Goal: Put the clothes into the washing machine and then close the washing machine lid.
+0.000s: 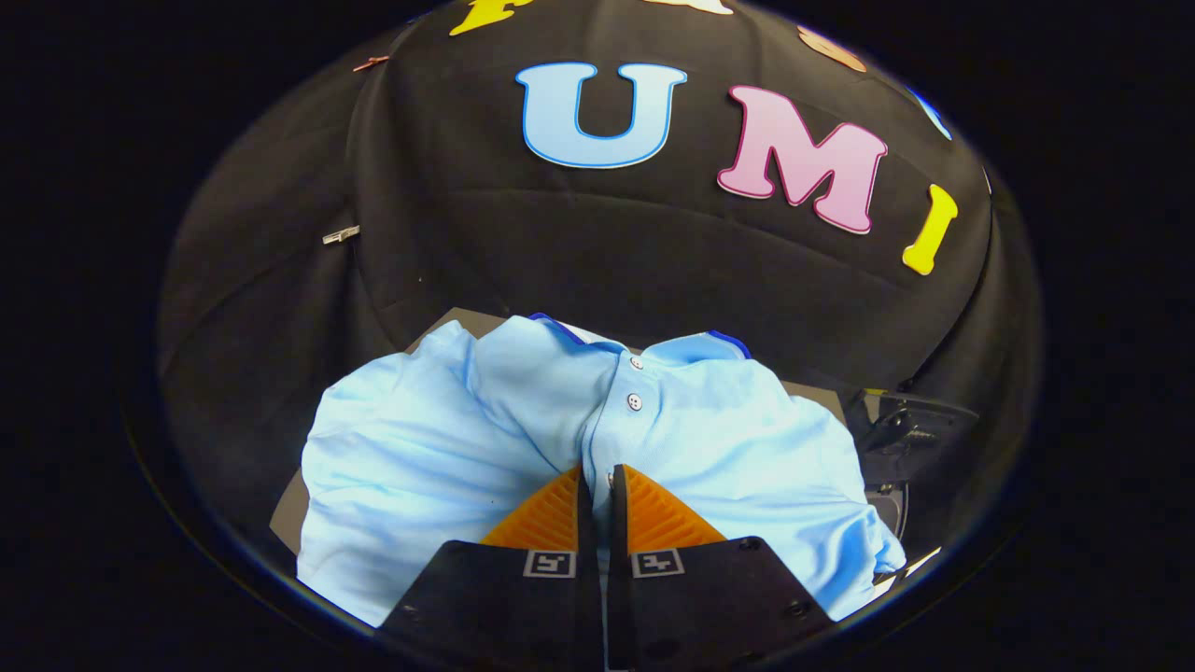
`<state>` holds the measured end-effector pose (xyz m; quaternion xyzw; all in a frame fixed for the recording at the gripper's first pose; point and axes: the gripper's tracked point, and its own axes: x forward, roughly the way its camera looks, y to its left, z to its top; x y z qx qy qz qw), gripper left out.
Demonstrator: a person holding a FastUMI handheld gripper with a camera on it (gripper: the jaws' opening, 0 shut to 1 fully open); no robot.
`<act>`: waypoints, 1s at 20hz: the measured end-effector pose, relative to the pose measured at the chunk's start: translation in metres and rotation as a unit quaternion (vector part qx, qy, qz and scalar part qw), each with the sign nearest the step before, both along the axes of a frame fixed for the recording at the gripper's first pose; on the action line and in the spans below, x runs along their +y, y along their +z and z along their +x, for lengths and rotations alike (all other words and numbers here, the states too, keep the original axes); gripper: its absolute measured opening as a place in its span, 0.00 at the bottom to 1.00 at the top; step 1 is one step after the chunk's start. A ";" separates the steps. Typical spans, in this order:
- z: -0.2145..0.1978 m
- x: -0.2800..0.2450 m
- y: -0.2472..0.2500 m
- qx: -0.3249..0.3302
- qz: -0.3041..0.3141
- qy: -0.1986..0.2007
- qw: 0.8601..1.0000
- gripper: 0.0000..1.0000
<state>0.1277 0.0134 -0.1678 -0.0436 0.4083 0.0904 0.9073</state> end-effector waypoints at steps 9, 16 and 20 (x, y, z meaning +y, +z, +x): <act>-0.009 -0.011 0.030 -0.014 0.026 -0.013 0.999 0.07; -0.012 -0.037 0.057 -0.009 0.087 -0.035 0.996 0.07; -0.018 -0.072 0.072 -0.041 0.064 -0.022 0.997 0.07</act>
